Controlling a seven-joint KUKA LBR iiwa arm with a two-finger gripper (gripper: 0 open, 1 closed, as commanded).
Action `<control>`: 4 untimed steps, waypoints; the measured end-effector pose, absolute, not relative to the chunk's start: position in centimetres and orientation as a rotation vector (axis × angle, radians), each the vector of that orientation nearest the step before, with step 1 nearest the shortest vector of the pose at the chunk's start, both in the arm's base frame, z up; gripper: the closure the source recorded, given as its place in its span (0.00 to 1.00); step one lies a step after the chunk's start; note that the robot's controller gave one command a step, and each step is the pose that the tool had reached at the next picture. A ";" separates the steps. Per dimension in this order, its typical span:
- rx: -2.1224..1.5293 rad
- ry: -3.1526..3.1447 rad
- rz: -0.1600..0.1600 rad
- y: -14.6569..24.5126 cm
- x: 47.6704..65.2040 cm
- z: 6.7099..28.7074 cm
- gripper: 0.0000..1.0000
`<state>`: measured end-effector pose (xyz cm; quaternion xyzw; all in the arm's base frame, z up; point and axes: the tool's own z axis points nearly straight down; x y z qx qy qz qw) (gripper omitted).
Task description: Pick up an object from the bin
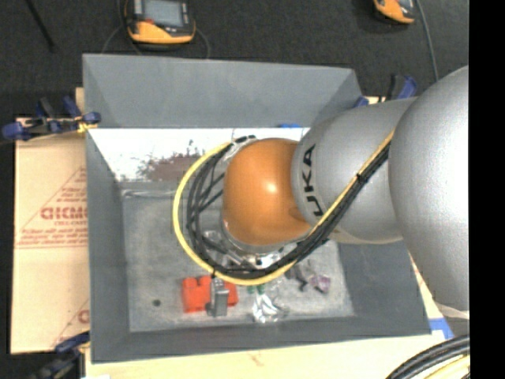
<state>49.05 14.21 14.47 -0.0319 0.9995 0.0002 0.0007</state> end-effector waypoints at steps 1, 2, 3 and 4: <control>-0.307 3.129 -0.003 11.9 50.4 6.7 0.00; -0.300 3.119 0.002 12.1 50.6 7.2 1.00; -0.259 3.121 -0.001 8.8 50.2 19.5 1.00; -0.578 3.081 -0.003 4.7 47.6 27.1 1.00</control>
Offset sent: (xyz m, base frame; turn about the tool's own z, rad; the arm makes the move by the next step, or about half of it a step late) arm 0.0129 -0.0207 -0.0747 -0.1332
